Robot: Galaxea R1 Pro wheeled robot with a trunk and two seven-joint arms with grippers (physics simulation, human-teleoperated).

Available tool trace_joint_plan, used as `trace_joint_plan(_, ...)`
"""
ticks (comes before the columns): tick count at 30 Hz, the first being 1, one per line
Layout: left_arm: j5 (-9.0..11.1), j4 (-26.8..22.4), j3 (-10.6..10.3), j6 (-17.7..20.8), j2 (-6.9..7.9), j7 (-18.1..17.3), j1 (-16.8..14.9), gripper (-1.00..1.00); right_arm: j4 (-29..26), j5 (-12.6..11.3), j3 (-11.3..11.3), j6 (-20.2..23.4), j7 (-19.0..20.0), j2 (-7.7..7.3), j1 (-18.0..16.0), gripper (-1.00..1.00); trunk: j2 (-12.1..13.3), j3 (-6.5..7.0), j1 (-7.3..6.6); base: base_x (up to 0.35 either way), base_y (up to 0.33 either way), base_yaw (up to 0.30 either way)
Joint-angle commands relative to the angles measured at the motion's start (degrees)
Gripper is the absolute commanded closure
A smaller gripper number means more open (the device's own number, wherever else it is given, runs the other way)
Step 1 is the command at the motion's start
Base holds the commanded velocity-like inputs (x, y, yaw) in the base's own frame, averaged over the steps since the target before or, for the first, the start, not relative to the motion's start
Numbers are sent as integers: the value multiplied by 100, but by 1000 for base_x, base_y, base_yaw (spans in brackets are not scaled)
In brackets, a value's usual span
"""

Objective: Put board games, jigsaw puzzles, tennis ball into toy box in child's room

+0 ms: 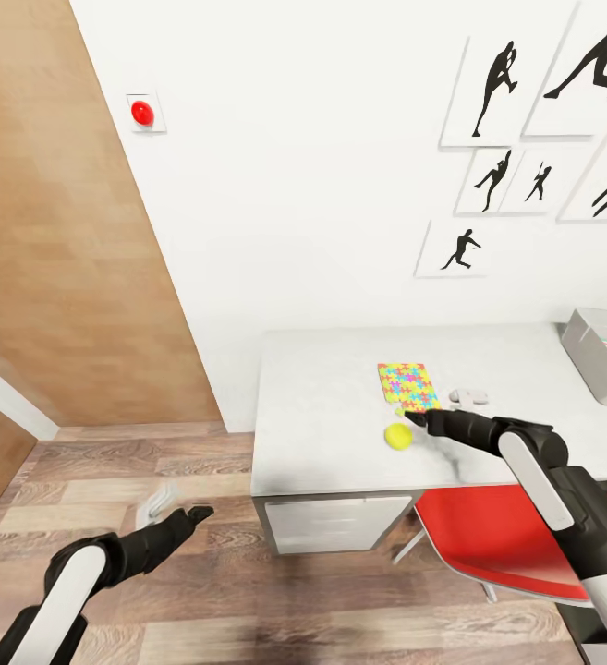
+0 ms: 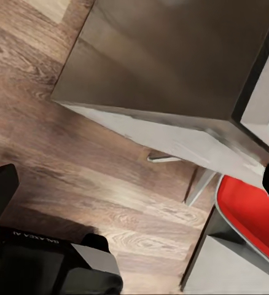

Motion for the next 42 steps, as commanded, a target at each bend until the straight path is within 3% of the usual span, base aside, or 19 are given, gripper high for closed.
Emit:
trace_joint_plan(1,58,-6,-4,16,3,58,29,-100,-37,13,5,21,11,-5,-5,-100,-11,-10,3,0,0,0)
trace_joint_plan(14,-49,212,-27,59,-20,63,123,-100,-67,8,-8,30,28,-26,-6,-100,-11,-10,3,0,0,0)
trace_joint_plan(27,-62,289,-56,34,-44,-293,127,-100,-79,3,-28,101,16,-74,-21,-100,-11,-10,3,0,0,0)
trace_joint_plan(42,-77,329,-63,8,-57,-386,125,-100,-83,4,12,117,0,-15,-74,-100,-11,-10,3,0,0,0)
